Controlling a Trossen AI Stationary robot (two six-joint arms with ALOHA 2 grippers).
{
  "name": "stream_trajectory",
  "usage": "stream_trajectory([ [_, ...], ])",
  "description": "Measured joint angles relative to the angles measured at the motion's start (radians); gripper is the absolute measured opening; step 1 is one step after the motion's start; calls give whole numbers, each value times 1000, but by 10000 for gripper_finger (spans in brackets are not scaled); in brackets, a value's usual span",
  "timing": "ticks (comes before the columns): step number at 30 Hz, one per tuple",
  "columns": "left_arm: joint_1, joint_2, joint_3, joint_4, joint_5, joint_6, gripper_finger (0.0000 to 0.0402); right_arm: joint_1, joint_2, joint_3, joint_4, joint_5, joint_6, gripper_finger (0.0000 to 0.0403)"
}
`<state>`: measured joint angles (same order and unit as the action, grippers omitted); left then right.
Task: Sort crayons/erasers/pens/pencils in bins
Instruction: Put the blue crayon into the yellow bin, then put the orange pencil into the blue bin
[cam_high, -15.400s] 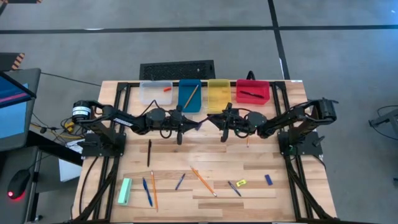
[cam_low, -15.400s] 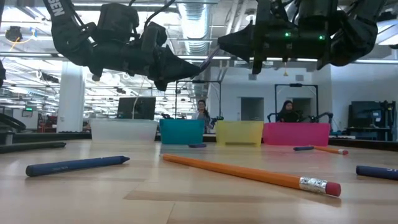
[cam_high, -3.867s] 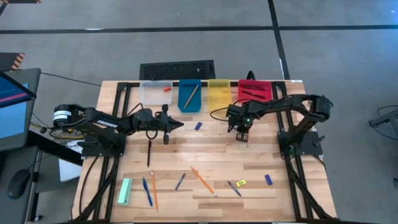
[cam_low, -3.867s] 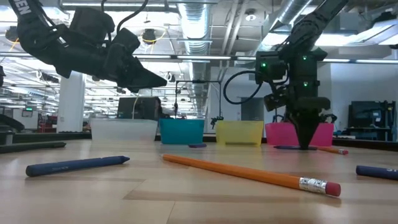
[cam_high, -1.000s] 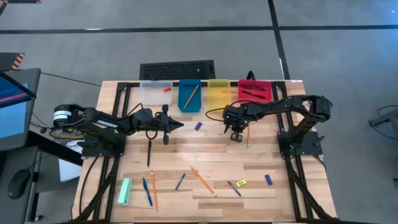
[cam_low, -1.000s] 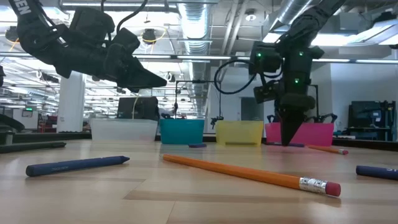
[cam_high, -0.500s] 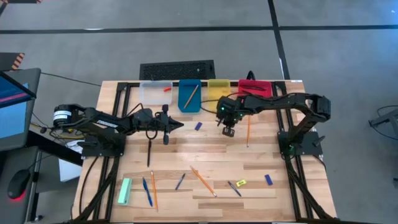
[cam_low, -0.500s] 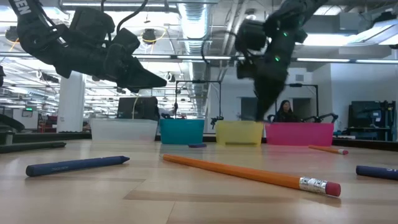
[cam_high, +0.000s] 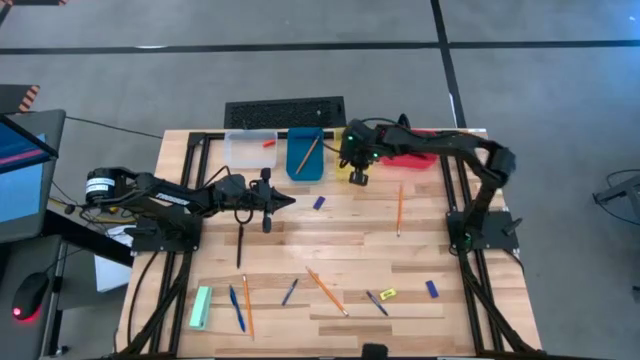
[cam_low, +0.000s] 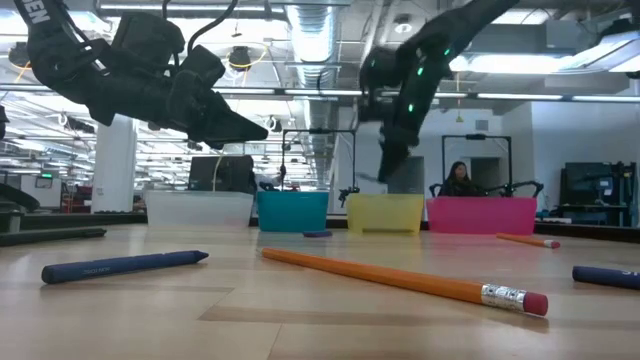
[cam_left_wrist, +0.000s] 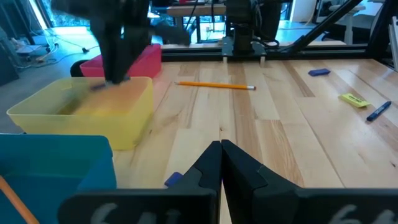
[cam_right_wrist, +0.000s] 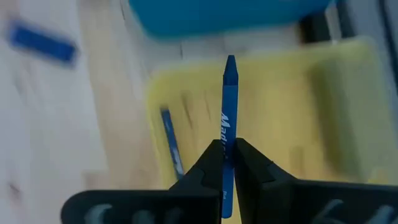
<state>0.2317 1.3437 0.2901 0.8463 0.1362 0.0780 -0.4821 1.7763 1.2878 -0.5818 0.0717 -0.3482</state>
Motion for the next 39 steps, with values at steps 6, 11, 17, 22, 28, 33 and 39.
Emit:
stream_trajectory([
  [6, 0, 0, 0, -2, 0, 0, 0, -29, 140, 83, -61, 7, -119, 28],
  [11, 0, 0, 0, -3, 0, 5, 0, -53, 195, 111, -65, 7, -169, 29],
  [17, 0, 0, 0, -4, 0, 16, 0, -70, 210, 114, -58, -15, -176, 34],
  [22, 0, 0, 0, -4, 0, 24, 0, -70, 202, 114, -58, -16, -172, 58],
  [28, 0, 0, 0, -4, 0, 24, 0, -65, 201, 114, -62, -17, -149, 97],
  [33, 0, 0, 0, -4, 0, 18, 0, -48, 178, 114, -105, 9, -151, 108],
  [39, 0, 0, 0, -6, -9, 8, 0, -4, 11, 111, -106, 75, -156, 37],
])
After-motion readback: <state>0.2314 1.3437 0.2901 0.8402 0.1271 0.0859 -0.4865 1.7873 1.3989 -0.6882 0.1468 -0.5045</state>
